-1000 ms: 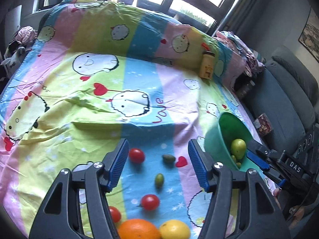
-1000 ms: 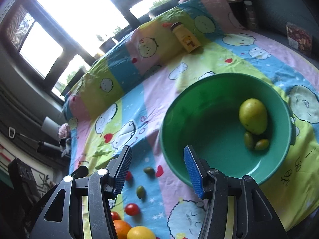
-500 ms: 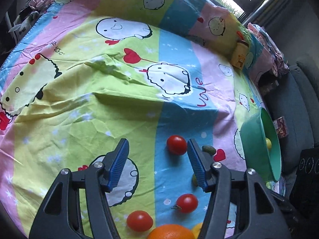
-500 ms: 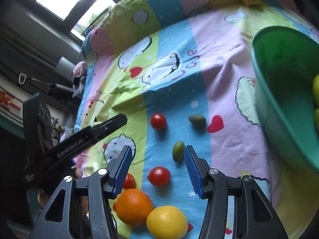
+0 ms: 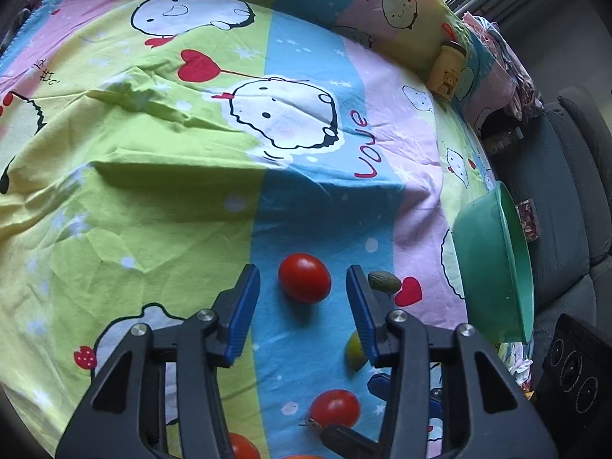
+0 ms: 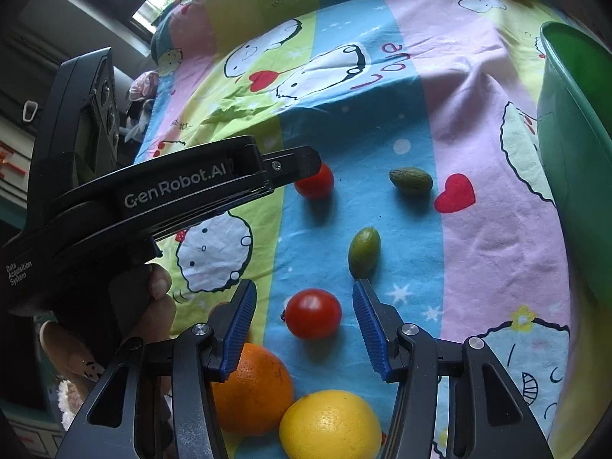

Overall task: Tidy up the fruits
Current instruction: 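Move both open tools back over the cherry tomatoes on the sheet, then close the right tool on a cherry tomato while the left tool grasps another, then lift and carry both cherry tomatoes in both tools toward the basin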

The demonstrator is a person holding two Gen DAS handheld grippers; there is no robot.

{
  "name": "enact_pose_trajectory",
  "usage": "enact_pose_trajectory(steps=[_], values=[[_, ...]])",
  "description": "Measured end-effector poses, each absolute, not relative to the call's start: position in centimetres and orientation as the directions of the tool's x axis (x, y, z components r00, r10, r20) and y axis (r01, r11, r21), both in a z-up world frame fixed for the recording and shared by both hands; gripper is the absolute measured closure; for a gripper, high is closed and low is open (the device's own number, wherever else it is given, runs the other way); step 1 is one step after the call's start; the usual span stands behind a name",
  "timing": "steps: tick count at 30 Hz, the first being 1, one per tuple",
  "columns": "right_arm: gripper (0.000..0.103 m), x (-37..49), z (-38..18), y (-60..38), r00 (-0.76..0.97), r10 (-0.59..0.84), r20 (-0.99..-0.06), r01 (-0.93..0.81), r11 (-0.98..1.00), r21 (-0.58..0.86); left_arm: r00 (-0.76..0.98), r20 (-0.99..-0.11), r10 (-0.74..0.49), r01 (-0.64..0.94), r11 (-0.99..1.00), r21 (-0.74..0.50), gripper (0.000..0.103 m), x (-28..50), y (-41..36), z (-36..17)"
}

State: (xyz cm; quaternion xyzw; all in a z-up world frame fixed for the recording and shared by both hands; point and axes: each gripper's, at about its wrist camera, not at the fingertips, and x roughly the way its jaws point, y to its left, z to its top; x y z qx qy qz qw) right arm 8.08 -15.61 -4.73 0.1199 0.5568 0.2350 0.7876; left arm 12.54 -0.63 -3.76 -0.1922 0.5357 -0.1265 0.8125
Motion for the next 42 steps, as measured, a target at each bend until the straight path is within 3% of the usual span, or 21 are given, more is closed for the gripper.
enact_pose_trajectory(steps=[5, 17, 42], values=[[0.057, 8.2, -5.3, -15.0, 0.251, 0.493, -0.833, -0.244, 0.865, 0.438, 0.367, -0.839, -0.402, -0.011, 0.9, -0.436, 0.064, 12.7, -0.7, -4.5], [0.067, 8.1, -6.3, -13.9, 0.23, 0.463, -0.856, -0.268, 0.876, 0.402, 0.369, -0.818, -0.442, -0.006, 0.878, -0.478, 0.072, 12.7, -0.8, -4.8], [0.068, 8.5, -5.3, -16.6, 0.299, 0.485, -0.822, -0.205, 0.874, 0.441, 0.428, -0.816, -0.389, -0.002, 0.902, -0.431, 0.073, 11.8, -1.1, -3.8]])
